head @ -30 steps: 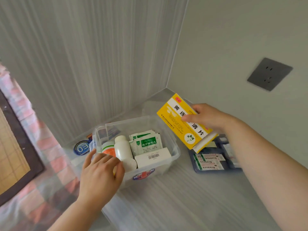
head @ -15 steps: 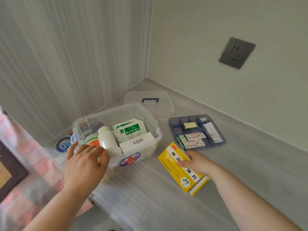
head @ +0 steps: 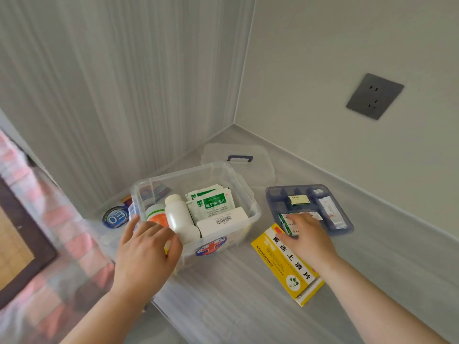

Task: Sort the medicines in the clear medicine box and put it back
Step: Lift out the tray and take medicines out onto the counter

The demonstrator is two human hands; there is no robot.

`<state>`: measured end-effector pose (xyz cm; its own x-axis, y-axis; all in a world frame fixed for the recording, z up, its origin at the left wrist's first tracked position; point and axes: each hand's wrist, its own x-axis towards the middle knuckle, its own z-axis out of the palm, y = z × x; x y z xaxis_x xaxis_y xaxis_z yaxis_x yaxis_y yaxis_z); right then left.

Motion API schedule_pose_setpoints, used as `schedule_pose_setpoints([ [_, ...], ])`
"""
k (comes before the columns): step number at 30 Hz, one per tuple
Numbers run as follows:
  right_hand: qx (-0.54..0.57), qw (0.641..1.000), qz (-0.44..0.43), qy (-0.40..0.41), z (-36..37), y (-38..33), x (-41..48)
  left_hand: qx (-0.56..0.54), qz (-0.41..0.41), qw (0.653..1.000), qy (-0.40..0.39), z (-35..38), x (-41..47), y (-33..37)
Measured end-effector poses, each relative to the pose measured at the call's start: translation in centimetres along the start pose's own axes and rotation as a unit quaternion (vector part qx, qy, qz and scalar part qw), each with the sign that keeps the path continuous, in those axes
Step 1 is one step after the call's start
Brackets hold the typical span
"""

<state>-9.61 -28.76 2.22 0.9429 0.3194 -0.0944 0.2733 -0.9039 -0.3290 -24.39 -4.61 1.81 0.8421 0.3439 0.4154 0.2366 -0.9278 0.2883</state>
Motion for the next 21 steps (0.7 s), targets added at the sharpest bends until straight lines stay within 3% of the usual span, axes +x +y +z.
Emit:
schedule_pose_setpoints([
  [2, 0.060, 0.993, -0.059, 0.078, -1.7, -2.8, 1.1, -0.001, 0.003, 1.000, 0.003, 0.1, 0.0, -0.3],
  [4, 0.090, 0.981, -0.148, 0.092, -2.8, -6.6, 2.6, -0.007, 0.005, 1.000, 0.004, 0.1, 0.0, -0.5],
  [8, -0.028, 0.954, -0.279, -0.106, -1.4, -13.5, 6.2, -0.018, 0.013, 1.000, 0.006, 0.0, 0.3, -0.6],
  [13, -0.193, 0.912, -0.276, -0.235, 2.2, -16.5, 9.4, -0.028, 0.018, 0.999, 0.010, 0.0, 0.4, -0.7],
  [21, -0.265, 0.888, -0.240, -0.290, 3.2, -16.2, 11.0, -0.048, 0.011, 0.998, 0.026, 0.6, 0.4, -0.9],
])
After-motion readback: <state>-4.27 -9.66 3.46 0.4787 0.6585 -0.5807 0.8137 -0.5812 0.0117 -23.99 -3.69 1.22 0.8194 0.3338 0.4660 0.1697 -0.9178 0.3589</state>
